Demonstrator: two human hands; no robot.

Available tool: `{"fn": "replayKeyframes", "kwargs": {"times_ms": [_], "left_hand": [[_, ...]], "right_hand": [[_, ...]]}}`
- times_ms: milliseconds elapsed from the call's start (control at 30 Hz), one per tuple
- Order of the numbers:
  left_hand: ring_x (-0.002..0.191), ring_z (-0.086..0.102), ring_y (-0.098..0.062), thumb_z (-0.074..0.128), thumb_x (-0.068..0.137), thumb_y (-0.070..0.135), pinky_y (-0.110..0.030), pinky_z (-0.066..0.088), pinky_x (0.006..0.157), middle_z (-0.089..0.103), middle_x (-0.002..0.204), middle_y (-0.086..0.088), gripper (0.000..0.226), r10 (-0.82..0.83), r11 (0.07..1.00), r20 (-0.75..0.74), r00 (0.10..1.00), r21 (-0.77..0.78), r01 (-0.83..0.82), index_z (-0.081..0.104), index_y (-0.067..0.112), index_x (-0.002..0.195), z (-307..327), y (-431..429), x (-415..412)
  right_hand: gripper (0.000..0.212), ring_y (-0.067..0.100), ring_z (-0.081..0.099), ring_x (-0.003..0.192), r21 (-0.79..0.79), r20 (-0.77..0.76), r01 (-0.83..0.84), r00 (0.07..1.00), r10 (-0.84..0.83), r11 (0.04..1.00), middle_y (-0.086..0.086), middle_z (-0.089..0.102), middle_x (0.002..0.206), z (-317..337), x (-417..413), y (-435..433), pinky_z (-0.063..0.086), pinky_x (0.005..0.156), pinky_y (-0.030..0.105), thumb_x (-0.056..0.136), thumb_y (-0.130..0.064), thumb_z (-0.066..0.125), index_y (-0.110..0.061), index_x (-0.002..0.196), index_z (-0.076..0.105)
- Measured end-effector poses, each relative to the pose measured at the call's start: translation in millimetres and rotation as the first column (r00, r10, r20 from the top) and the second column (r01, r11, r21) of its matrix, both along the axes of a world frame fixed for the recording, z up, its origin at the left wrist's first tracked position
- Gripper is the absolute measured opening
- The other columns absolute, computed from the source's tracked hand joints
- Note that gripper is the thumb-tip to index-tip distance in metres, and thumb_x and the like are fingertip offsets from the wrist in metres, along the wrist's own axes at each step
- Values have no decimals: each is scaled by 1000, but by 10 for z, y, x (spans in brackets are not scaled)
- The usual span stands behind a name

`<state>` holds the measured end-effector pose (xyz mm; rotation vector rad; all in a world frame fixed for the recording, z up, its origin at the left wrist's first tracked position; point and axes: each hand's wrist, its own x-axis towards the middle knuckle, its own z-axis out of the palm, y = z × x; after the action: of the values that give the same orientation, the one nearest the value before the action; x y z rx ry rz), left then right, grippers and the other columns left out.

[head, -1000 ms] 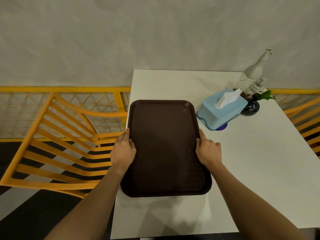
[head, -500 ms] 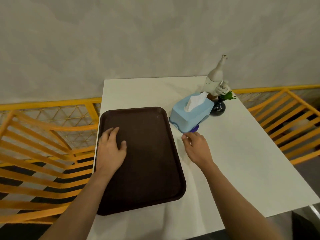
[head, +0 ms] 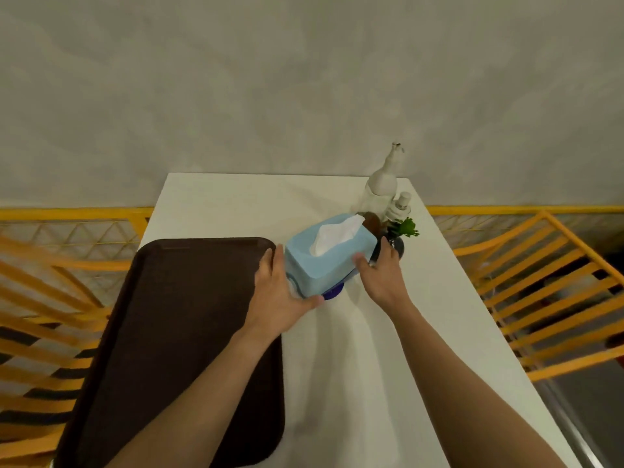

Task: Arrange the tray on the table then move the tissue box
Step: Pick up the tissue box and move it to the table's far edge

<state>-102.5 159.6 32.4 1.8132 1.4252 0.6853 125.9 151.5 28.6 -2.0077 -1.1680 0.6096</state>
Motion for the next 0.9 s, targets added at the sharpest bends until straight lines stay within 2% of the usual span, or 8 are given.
{"fn": "replayKeyframes", "kwargs": {"times_ms": [133,233,300,367,500,600,767,900], "left_hand": [[155,0,-26,82,72,54,-42,23,120,-7,169,-3,123,-16,1000,-101,995,0,16,2,29,162,-107,88,265],[155,3,-27,68,86,55,-42,30,117,-7,169,-3,100,24,999,-170,985,41,-17,10,27,162,-196,72,347],[153,7,-27,61,91,55,-43,38,112,0,168,-2,87,91,993,-164,982,94,-77,17,27,161,-241,40,385],[152,9,-26,57,94,55,-43,41,109,3,166,-2,80,148,984,-148,978,123,-130,22,26,160,-269,25,428],[152,12,-26,52,97,53,-41,45,106,3,166,-4,75,197,974,-149,969,143,-176,21,25,160,-282,81,534],[152,16,-28,48,99,52,-44,51,102,1,166,-6,74,224,968,-162,961,151,-200,19,24,160,-281,184,597],[148,33,-32,48,101,48,-44,55,99,-4,168,-8,74,234,968,-147,961,124,-217,16,21,161,-290,466,650],[142,45,-33,45,102,48,-39,55,99,-6,169,-8,74,235,969,-138,962,111,-221,14,21,162,-303,717,695]], "right_hand": [[71,27,40,137,18,-67,-144,987,145,989,8,37,152,-67,85,172,36,110,40,97,-47,57,-25,156,25],[72,28,44,137,47,-102,-199,974,203,979,6,32,156,-100,83,276,39,113,45,99,-45,56,-25,158,21],[74,30,40,142,51,-117,-216,968,220,975,7,26,162,-113,75,353,36,116,50,101,-40,54,-20,161,16],[73,27,33,147,72,-108,-232,965,239,970,5,24,164,-119,57,446,32,118,47,102,-35,51,-17,162,13],[69,24,23,152,44,-74,-244,966,247,969,5,20,167,-123,37,689,24,122,45,104,-32,44,-14,162,12],[68,22,15,155,-3,-42,-261,965,260,965,4,11,170,-131,15,881,17,123,38,105,-33,38,-12,163,8],[64,19,5,156,-37,36,-278,960,279,960,6,6,171,-117,-33,1193,9,121,31,109,-32,30,-9,162,3],[62,25,8,156,-46,75,-293,952,296,955,11,6,170,-83,-34,1423,12,121,35,110,-28,28,-7,161,2]]}}
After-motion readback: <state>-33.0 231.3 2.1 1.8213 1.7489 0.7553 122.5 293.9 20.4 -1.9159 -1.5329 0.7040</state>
